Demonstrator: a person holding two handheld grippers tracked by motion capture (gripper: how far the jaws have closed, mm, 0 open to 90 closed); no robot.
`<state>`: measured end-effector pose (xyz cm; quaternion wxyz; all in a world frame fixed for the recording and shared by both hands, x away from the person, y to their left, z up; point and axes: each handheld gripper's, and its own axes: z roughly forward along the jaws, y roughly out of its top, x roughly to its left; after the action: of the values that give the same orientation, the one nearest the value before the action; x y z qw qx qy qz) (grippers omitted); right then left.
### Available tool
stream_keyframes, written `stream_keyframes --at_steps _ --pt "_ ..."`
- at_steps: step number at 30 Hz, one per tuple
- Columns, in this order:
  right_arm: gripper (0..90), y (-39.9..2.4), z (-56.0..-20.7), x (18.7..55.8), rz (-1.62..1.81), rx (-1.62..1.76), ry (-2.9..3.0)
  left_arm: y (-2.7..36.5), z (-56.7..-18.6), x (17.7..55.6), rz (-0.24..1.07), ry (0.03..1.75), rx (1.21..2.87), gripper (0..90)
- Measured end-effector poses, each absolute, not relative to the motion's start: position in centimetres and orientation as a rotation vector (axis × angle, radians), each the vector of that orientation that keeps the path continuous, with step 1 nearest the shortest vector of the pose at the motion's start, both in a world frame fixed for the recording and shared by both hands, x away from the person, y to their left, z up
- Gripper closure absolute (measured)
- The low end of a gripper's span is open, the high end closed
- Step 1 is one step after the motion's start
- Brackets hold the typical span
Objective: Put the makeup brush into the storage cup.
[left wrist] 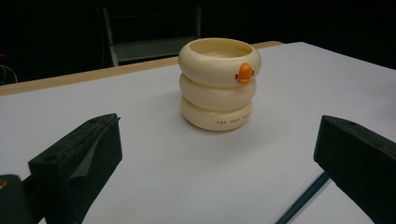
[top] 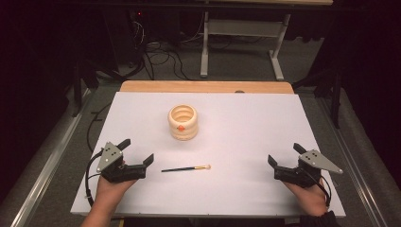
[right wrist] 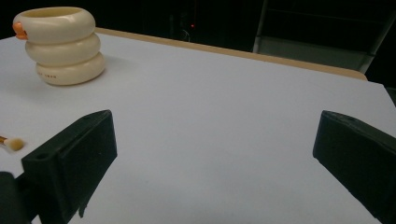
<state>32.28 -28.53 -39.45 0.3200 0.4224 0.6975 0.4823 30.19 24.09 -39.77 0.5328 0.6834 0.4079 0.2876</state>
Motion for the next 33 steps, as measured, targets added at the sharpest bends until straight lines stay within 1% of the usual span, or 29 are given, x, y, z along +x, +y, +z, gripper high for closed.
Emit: stream_keyframes --at_steps 33 --pt "1.0 -28.80 -39.44 32.23 1.261 1.103 1.829 24.18 -40.16 30.41 0.656 0.994 1.624 1.9"
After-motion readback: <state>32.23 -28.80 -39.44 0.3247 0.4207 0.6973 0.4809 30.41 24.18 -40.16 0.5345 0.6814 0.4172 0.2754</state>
